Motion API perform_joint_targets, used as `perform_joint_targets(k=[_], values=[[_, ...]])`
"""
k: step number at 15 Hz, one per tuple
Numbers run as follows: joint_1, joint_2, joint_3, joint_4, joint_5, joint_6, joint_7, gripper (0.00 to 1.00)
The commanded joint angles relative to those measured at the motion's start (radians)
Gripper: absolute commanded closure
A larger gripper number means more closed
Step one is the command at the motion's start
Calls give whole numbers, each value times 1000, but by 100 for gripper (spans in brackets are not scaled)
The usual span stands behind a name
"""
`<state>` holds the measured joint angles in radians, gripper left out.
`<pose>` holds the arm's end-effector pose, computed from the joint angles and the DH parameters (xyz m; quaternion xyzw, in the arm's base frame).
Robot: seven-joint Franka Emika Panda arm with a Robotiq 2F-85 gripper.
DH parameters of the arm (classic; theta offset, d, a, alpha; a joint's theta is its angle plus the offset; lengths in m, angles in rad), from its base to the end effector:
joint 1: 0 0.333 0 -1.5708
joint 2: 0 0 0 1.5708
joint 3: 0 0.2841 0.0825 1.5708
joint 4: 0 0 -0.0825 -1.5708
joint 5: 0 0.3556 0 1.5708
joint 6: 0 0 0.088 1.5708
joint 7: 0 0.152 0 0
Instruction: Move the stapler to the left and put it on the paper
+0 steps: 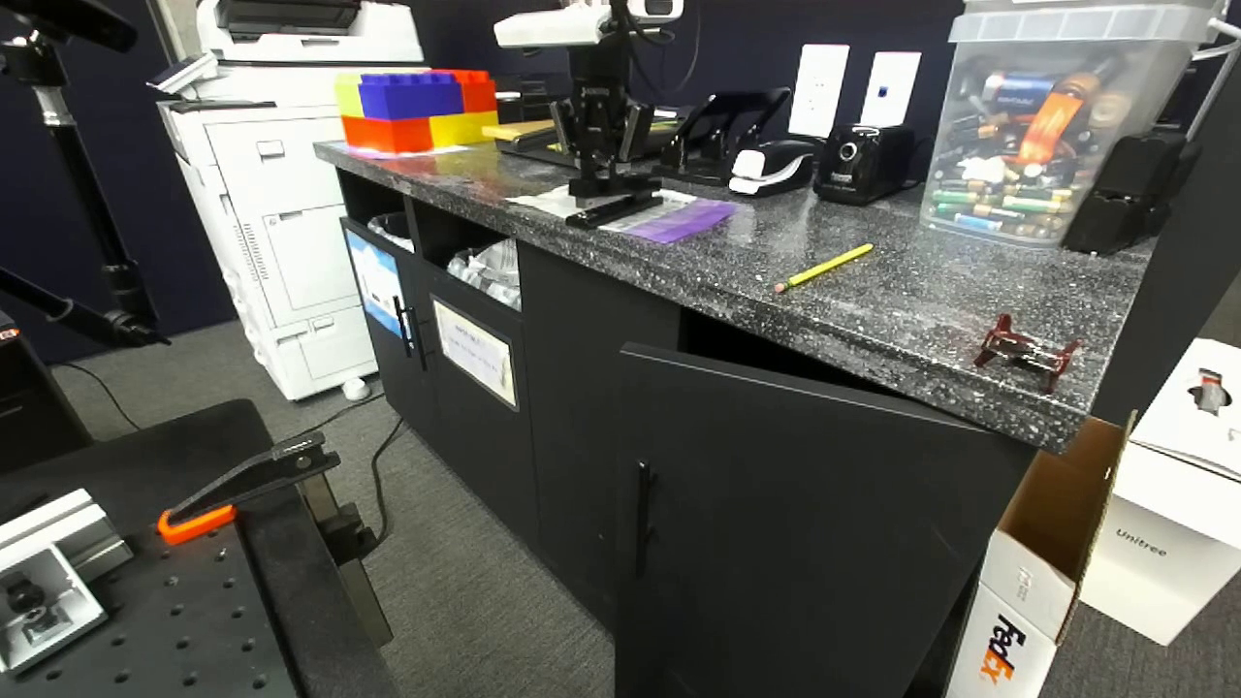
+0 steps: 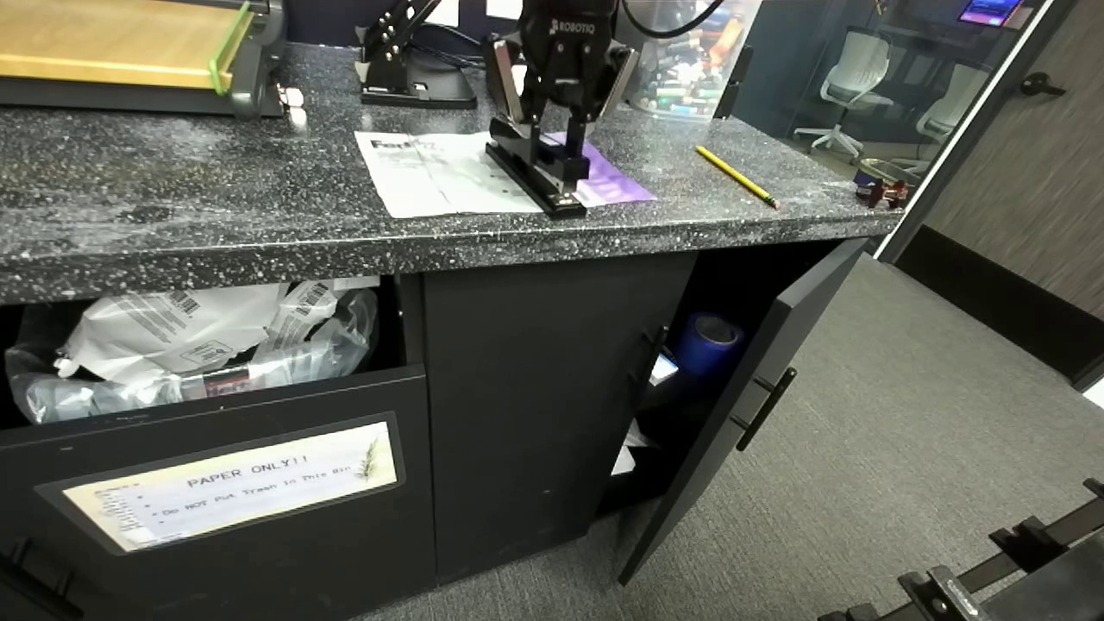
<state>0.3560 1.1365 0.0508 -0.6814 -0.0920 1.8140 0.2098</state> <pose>0.6949 0.2686 0.2188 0.9953 0.0948 0.0049 0.0211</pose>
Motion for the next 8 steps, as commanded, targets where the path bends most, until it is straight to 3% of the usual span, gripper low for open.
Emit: perform_joint_targets(k=[1,4,5,6,7,8], values=[[-2,1,1,63,6,-66,6,20],[-10,-87,10,2,18,-104,13,1],[-18,-134,4,-40,19,-140,30,1],[-3,-42,0,31,3,-78,10,8],[-6,-67,0,24,3,-106,15,1],[-9,-88,0,15,4,-121,17,0]])
